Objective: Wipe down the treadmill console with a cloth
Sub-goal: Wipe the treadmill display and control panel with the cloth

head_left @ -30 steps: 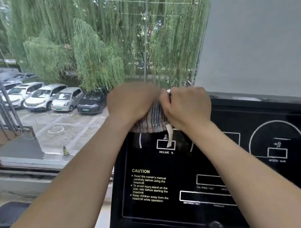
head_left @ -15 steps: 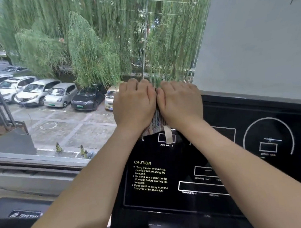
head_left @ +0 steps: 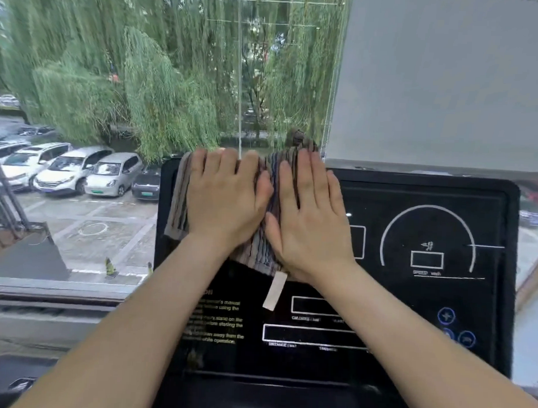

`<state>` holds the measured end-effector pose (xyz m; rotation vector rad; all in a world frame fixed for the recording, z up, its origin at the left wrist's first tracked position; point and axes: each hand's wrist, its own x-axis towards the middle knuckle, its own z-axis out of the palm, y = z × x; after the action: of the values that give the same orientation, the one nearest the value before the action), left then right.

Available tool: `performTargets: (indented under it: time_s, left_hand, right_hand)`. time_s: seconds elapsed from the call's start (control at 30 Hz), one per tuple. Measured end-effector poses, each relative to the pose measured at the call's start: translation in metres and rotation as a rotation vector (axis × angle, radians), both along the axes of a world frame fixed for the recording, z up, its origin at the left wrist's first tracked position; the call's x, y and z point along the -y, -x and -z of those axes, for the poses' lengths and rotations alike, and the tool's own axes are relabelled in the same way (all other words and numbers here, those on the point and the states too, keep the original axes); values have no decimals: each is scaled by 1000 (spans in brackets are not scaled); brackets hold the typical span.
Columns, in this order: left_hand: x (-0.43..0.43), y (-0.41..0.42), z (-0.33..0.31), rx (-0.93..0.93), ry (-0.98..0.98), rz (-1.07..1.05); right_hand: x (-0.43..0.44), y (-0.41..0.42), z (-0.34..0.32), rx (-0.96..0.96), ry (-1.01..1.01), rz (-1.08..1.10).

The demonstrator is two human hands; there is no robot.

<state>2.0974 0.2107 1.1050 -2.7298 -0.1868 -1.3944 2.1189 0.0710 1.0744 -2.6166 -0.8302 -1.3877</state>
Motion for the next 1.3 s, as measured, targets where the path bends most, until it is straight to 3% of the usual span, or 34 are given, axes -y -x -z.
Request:
performTargets:
  time_s: [0.1,0.2,0.27,0.3,0.4,0.47,0.67,0.77,0.87,1.0,1.17,1.3]
  left_hand:
    - [15,-10,-33,-121,-30,-32]
    - [26,-31,-67,-453,121,-89]
    - [30,-36,-79,-561,226,-106]
    - [31,-36,-77,-527,214,-98]
    - [41,-23,-36,-151,38,-34]
    - [52,-6,2,-20,14,64]
    - [78,53,119,-234,-1,50]
    - [88,81,147,-343,-17,34]
    - [92,94,140,-295,-37,96]
    - [85,71,84,-114,150,102]
    - [66,53,64,9,144,192]
    - [76,42,77,-69,31,129]
  right_hand:
    - [6,-19,-26,-15,-20,17]
    - [9,-30,-54,-4,-33,26]
    - [11,-32,-66,-78,-12,2]
    - [12,-33,-67,-83,-16,-7]
    - [25,-26,-39,-45,-72,-9]
    - [38,-10,0,-56,-48,-29]
    - [79,54,108,-199,104,-16]
    - [93,83,132,-240,115,-29]
    - [95,86,116,-156,-58,-68]
    - [78,56,62,-140,-245,6]
    - [68,6,11,-36,-353,-9]
    - [59,-14,-14,70,-283,-63]
